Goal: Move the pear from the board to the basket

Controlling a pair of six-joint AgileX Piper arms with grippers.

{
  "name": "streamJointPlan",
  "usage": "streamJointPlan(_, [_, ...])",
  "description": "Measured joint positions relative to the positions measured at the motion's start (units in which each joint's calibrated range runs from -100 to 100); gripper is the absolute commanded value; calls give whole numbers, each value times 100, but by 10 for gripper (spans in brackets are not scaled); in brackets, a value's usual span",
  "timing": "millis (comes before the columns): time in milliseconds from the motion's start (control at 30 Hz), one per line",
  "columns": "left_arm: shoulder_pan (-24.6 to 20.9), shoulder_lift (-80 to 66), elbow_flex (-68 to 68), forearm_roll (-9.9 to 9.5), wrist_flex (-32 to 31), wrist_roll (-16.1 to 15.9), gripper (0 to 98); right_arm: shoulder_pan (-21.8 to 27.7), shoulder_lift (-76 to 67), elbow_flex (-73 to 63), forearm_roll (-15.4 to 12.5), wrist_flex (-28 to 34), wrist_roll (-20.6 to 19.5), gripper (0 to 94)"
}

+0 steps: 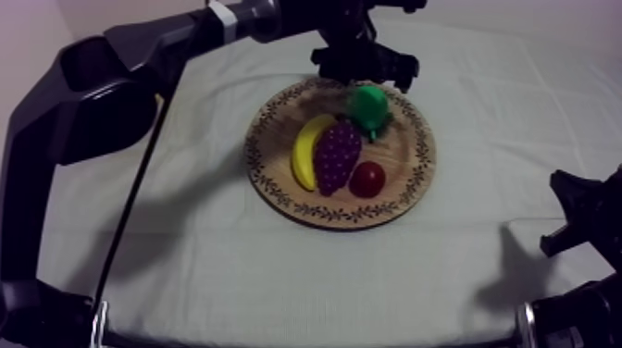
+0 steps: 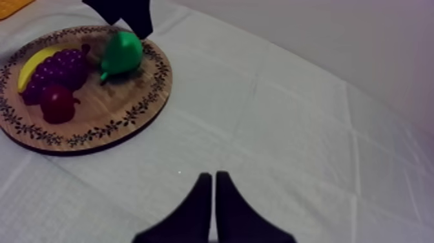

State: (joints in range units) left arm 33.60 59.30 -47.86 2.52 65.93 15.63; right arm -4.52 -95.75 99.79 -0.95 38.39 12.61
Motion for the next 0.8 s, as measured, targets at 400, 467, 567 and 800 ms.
streamJointPlan(400, [-41, 634, 66, 120, -117, -47, 706, 0, 0, 0, 0, 0, 0, 3])
streamJointPlan(467, [-37, 658, 41, 112, -126, -74, 622, 0, 0, 0, 0, 0, 0, 3])
streamJointPlan(567, [-32, 644, 59, 111, -126, -99, 521, 0, 0, 0, 0, 0, 0, 3])
streamJointPlan(800, [-3, 176, 432, 45, 32, -128, 456, 0, 0, 0, 0, 0, 0, 3])
